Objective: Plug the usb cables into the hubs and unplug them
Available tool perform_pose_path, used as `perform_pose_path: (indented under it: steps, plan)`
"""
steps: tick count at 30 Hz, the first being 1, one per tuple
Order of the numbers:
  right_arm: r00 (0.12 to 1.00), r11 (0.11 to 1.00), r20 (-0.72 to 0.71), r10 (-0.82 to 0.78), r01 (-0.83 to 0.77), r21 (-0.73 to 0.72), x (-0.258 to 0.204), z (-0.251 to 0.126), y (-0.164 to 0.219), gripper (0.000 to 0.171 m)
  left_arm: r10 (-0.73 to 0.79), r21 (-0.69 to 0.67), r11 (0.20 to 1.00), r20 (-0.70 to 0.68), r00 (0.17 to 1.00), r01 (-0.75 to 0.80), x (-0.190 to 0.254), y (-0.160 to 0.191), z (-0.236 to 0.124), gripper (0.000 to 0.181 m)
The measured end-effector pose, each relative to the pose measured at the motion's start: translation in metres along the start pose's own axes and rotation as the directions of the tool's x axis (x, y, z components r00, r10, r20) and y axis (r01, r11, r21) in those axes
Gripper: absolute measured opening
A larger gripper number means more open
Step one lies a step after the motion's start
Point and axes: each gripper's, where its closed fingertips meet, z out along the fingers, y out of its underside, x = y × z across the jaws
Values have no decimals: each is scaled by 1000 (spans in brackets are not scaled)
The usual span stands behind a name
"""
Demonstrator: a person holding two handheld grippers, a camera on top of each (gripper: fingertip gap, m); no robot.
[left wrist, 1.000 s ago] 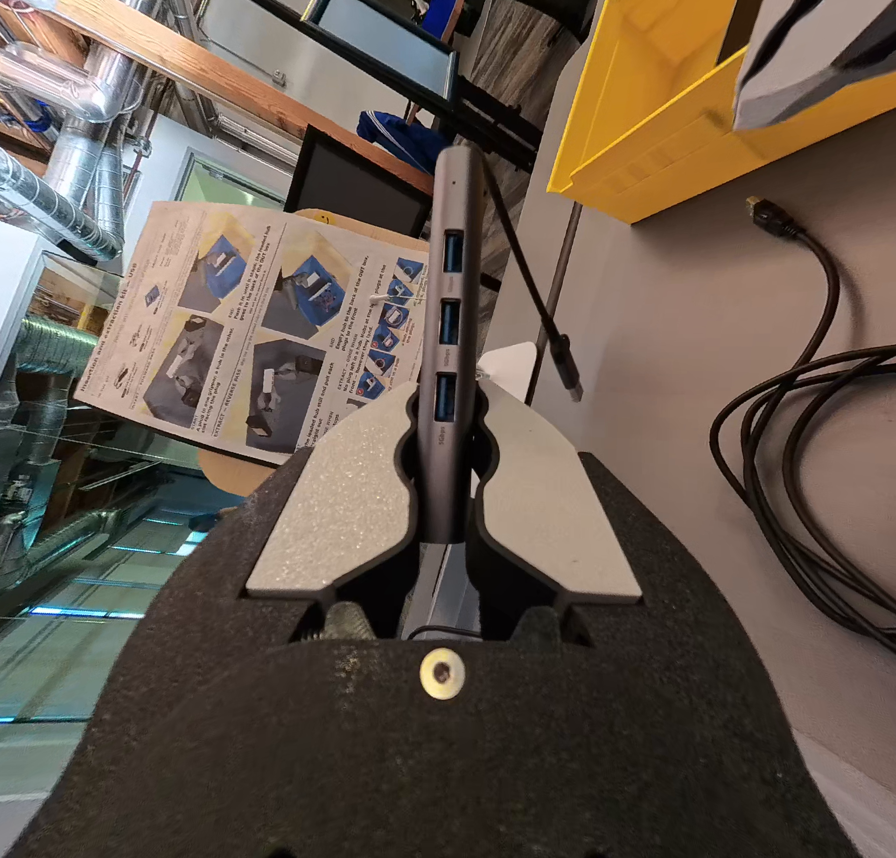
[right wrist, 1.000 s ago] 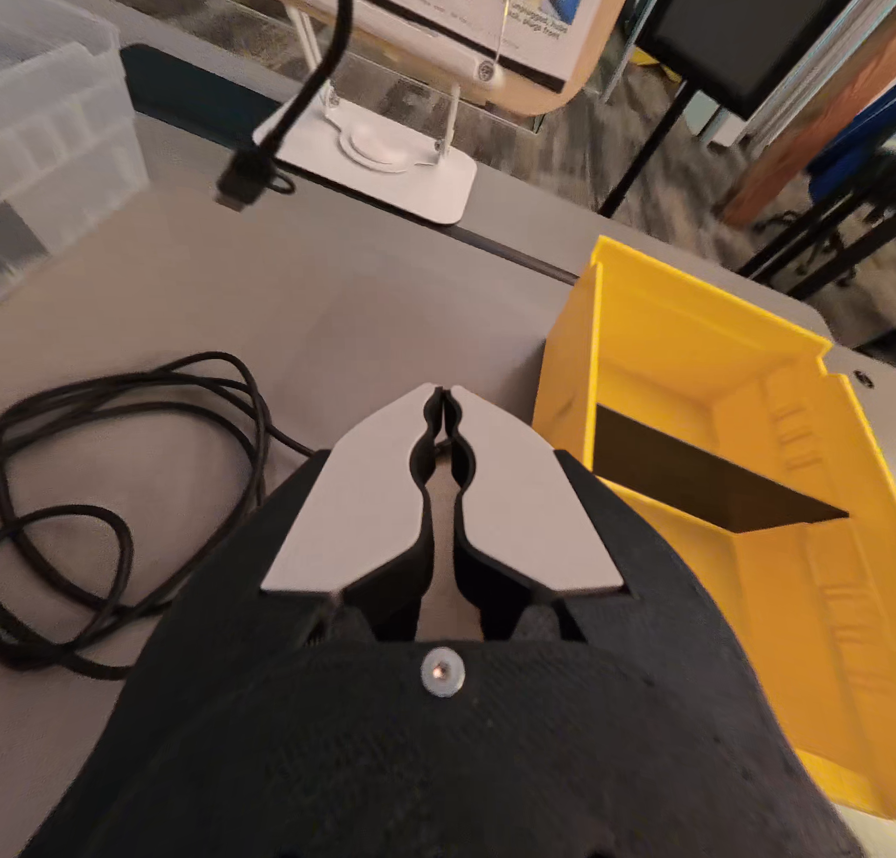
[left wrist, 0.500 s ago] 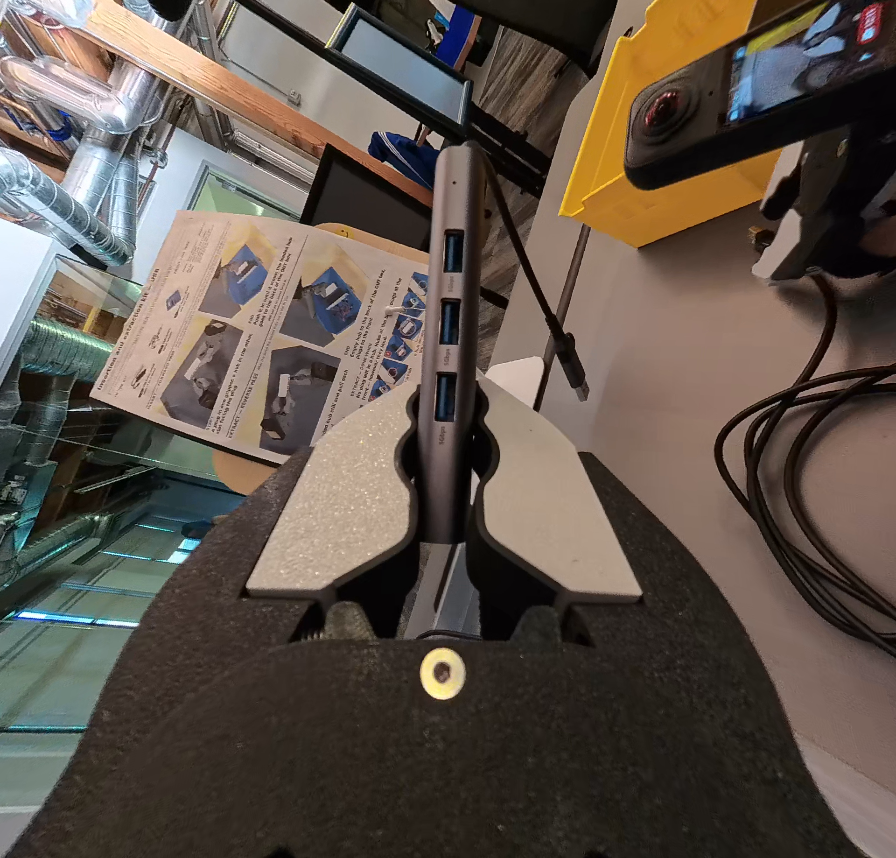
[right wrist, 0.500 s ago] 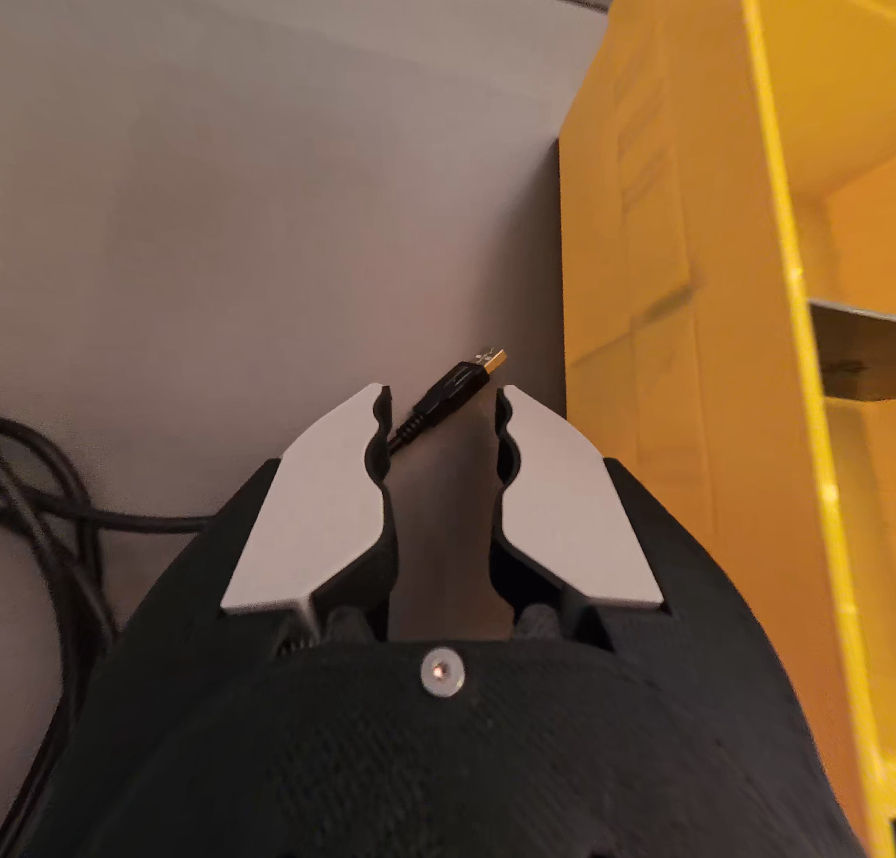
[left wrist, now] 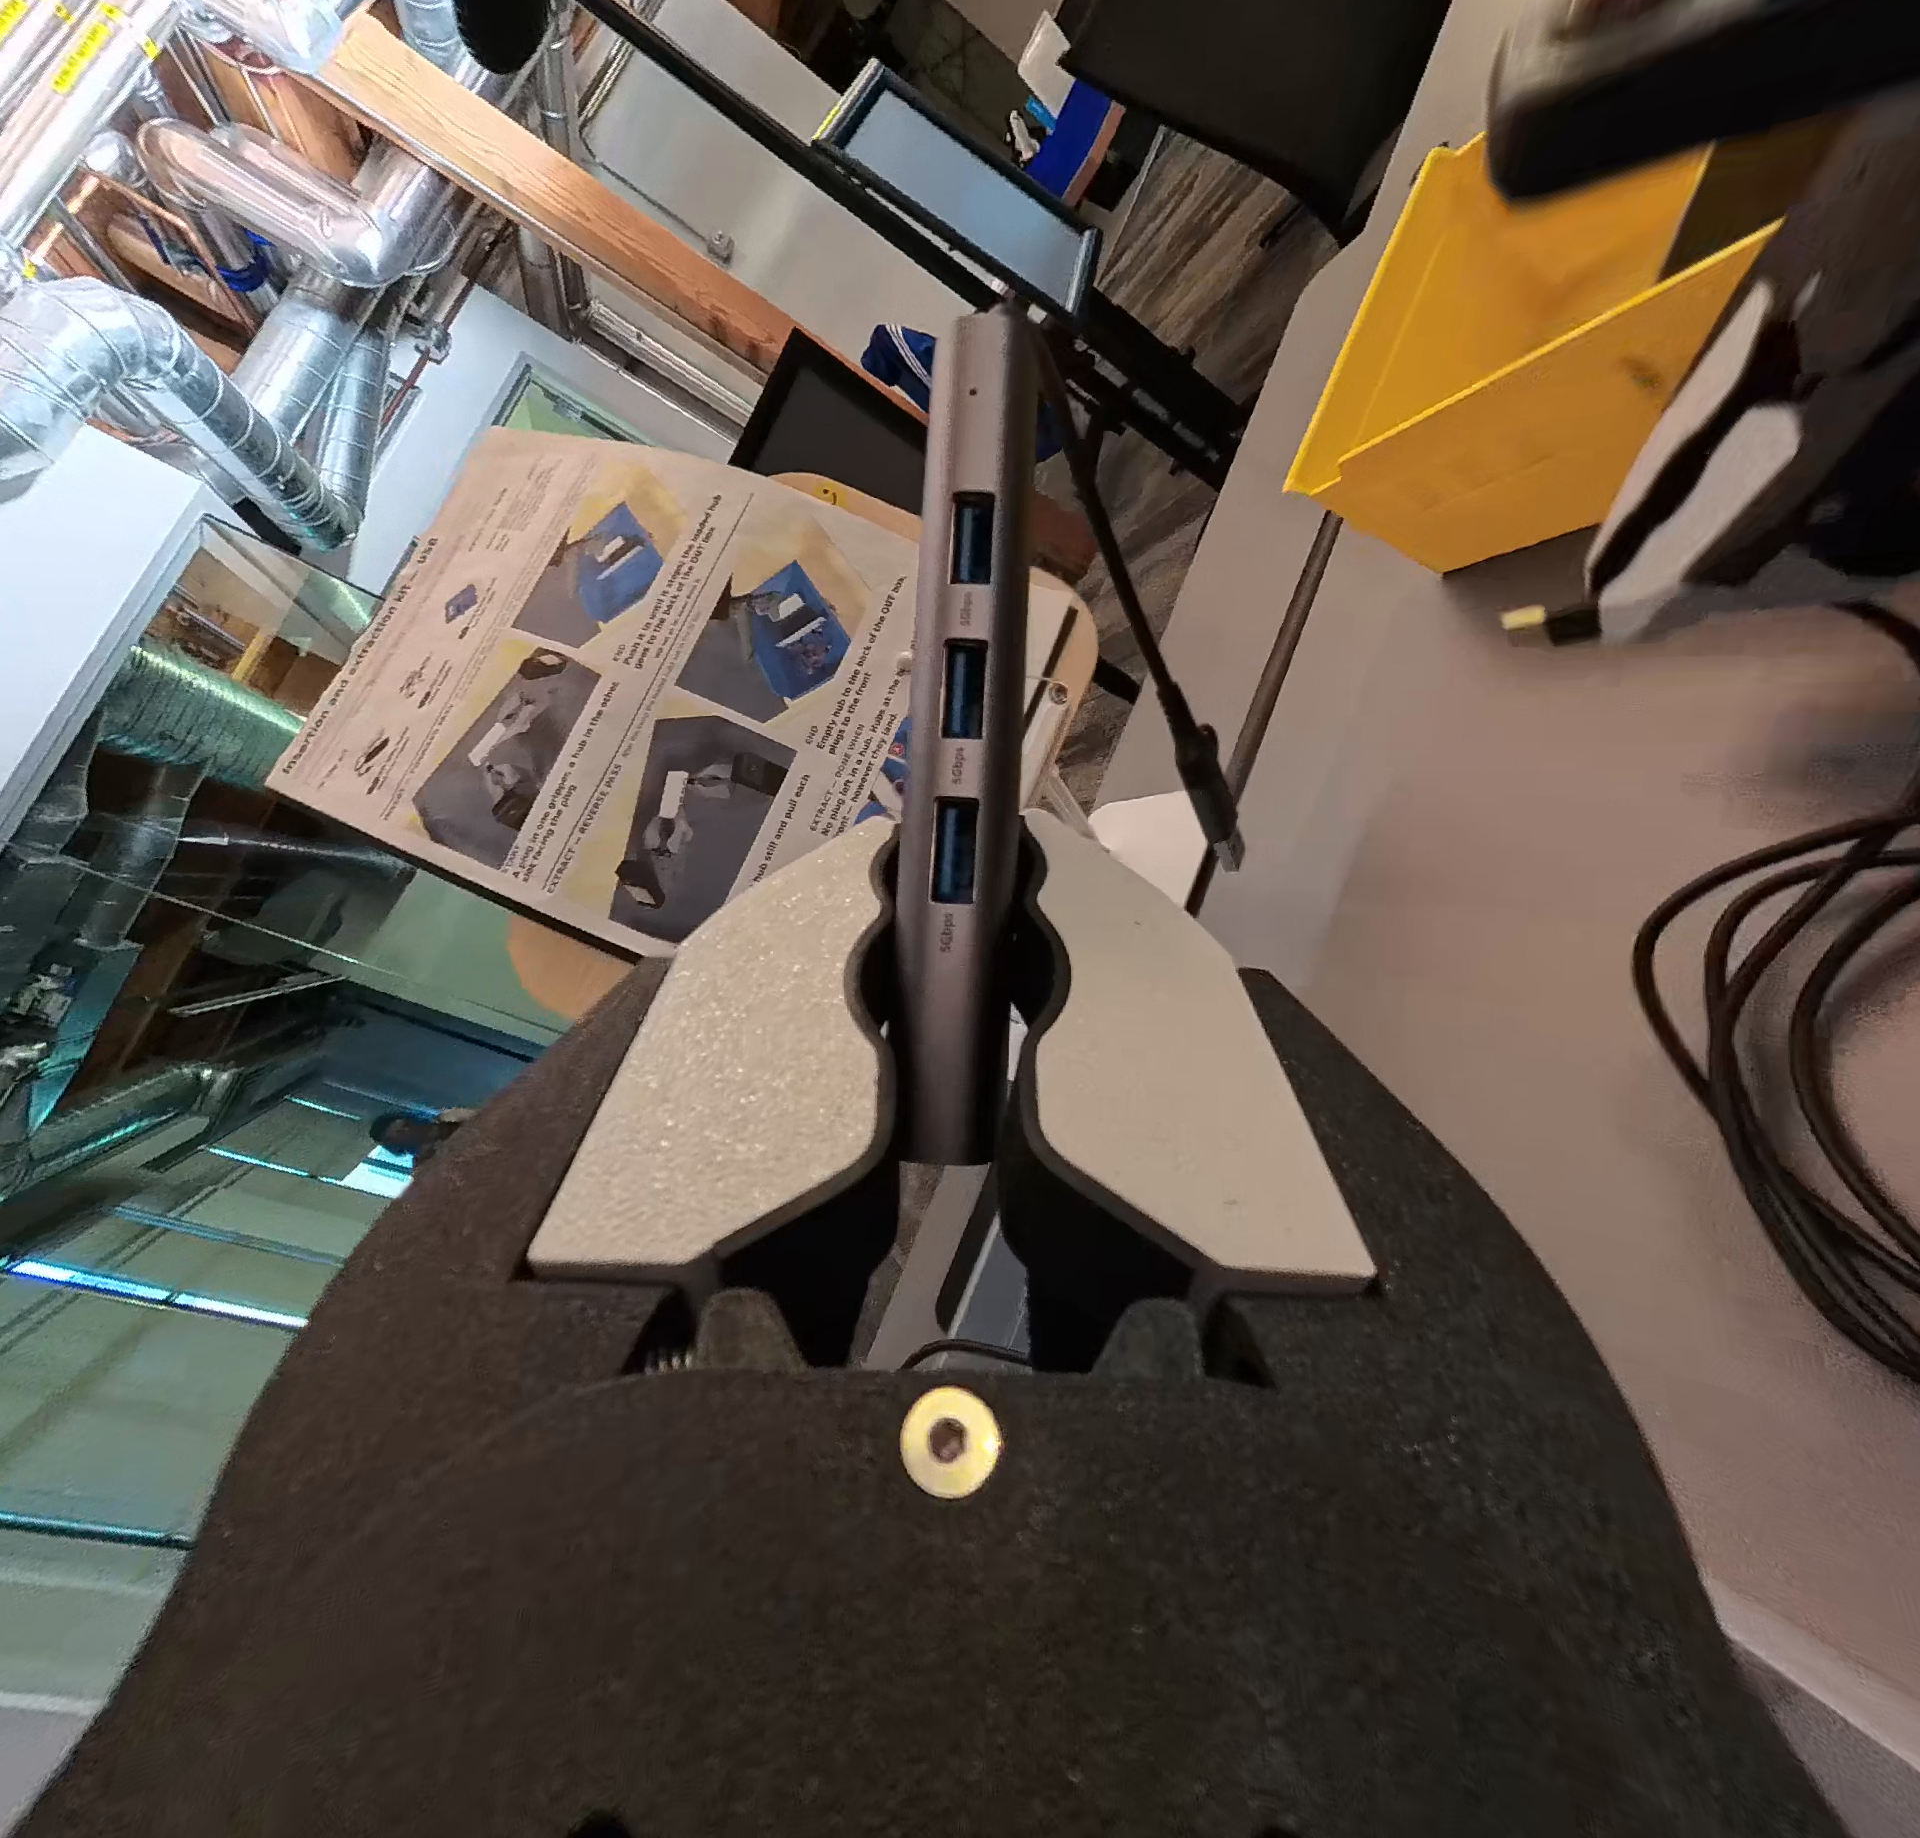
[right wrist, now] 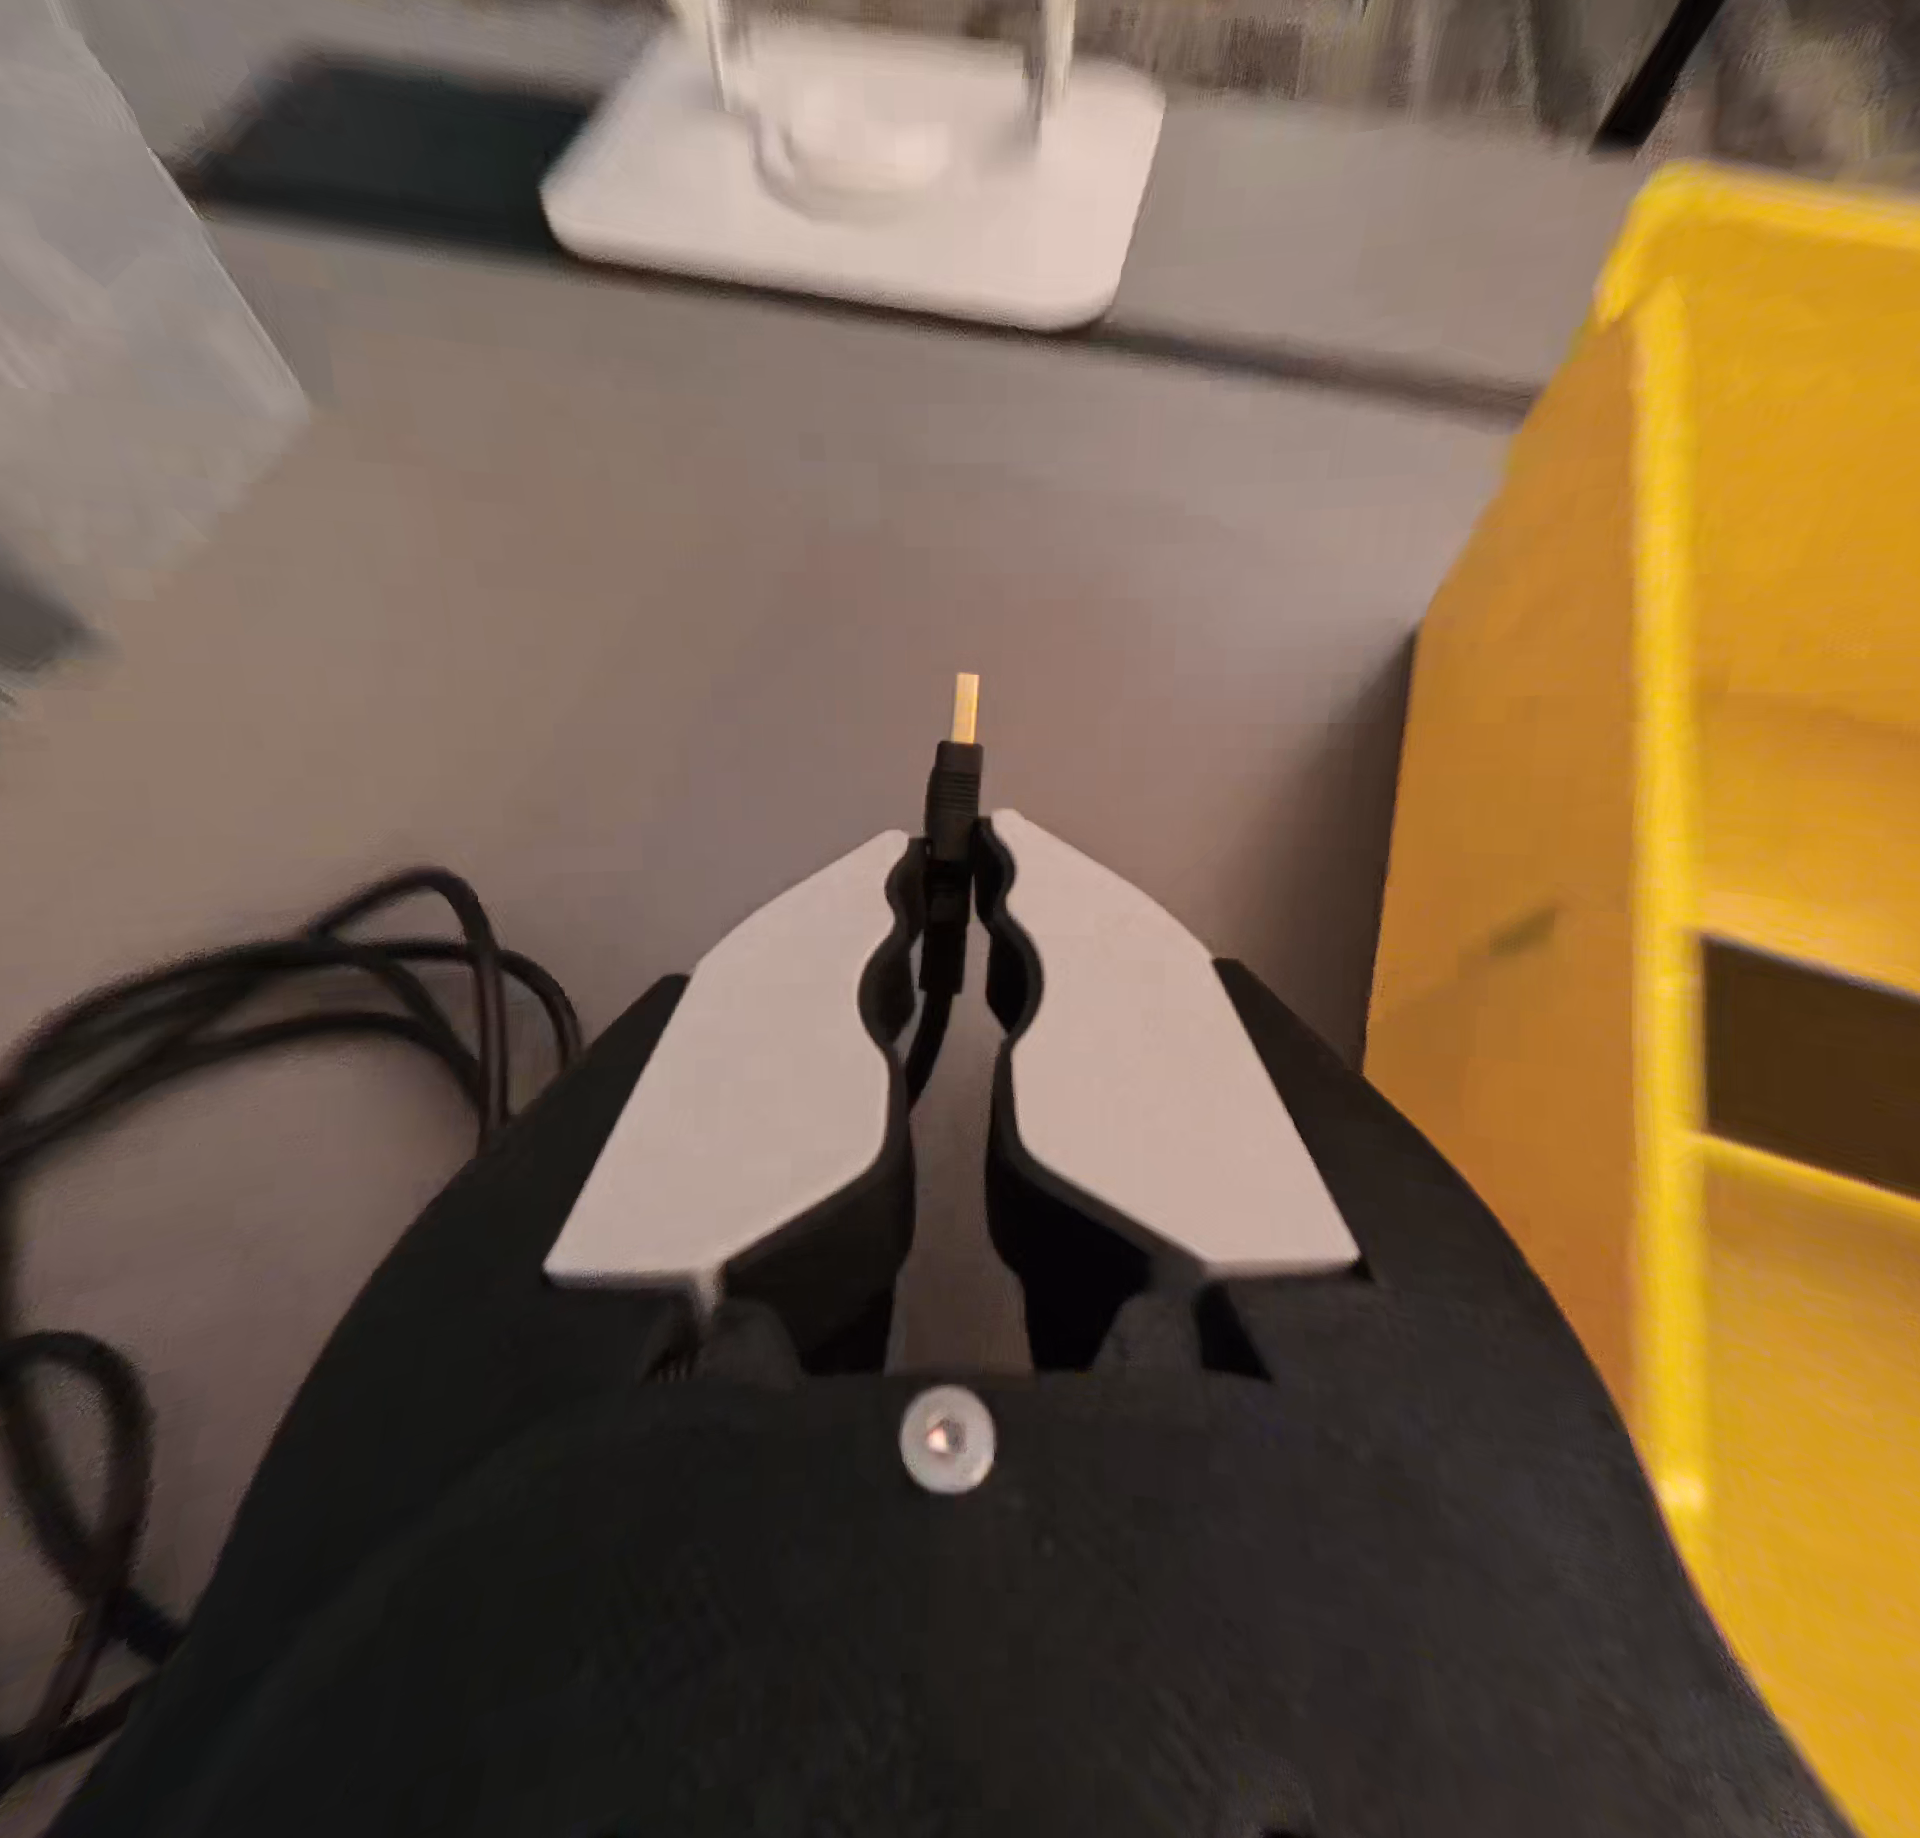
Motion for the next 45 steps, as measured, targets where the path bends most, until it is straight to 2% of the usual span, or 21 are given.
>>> perform_pose_path:
  steps: [4,7,11,13,17,22,25,28,30,35,41,45]
  plan:
    - [986,978,168,-13,-22,208,-16,-50,-52,10,2,-5,1000,22,1000,-2,-3,3,2,16]
    - [921,939,387,-53,-86,334,-39,-92,-81,9,22,-21,1000,30,999,-22,0,5,6,16]
    - [730,895,668,-146,-190,403,-58,-134,-99,10,62,-52,997,31,998,-60,9,4,14,17]
    - [578,882,786,-220,-227,414,-67,-153,-102,9,73,-63,995,29,997,-71,13,4,17,17]
    - [329,878,887,-324,-246,412,-80,-180,-101,9,72,-82,994,42,997,-68,12,8,20,17]
    - [160,793,799,-579,-118,598,-104,-206,-85,10,72,-58,996,97,993,-66,4,6,18,16]
    - [130,760,763,-634,-81,645,-114,-210,-82,10,89,-38,996,126,988,-85,3,1,17,17]
    - [108,770,774,-624,-82,632,-117,-209,-82,10,102,-31,995,137,985,-98,4,-2,18,16]
    - [123,781,784,-609,-83,619,-117,-204,-83,10,114,-29,993,143,983,-111,5,-3,18,16]
    - [228,884,881,-415,-127,449,-120,-181,-95,9,137,-43,990,149,979,-132,8,-2,21,16]
    - [214,925,939,-270,-212,315,-136,-177,-100,9,144,-70,988,149,978,-135,11,0,25,16]
    - [253,934,952,-174,-263,241,-141,-167,-102,9,178,-110,981,153,972,-162,13,2,28,17]
